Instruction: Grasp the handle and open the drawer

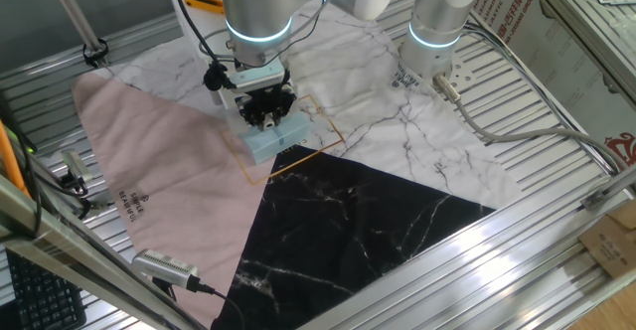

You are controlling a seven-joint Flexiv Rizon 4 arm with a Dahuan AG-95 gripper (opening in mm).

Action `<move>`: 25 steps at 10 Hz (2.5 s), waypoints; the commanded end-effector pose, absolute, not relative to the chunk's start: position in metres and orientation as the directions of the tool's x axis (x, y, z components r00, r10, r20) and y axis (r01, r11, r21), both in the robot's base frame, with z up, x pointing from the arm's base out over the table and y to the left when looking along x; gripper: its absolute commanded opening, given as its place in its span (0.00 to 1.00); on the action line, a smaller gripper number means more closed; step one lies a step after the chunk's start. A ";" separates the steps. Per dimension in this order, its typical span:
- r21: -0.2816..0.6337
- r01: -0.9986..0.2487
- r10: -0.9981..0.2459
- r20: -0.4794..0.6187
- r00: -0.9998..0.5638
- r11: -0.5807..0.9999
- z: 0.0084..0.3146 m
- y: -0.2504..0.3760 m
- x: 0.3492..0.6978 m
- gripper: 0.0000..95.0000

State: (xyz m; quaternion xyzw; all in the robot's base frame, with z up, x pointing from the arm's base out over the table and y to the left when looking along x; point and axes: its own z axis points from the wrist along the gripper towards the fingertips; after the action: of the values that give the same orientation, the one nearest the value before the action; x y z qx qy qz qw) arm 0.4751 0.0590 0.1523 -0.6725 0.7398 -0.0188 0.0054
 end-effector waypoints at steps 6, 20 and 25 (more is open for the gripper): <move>-0.038 -0.996 -0.996 0.021 -0.086 0.085 0.152 0.059 0.475 0.00; -0.039 -0.997 -0.997 0.019 -0.069 0.068 0.159 0.060 0.474 0.40; -0.042 -0.981 -0.982 0.021 -0.189 0.188 0.191 0.064 0.466 0.40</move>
State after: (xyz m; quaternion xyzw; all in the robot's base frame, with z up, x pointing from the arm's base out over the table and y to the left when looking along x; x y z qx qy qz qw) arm 0.4678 0.0639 0.1861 -0.6550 0.7553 -0.0214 0.0077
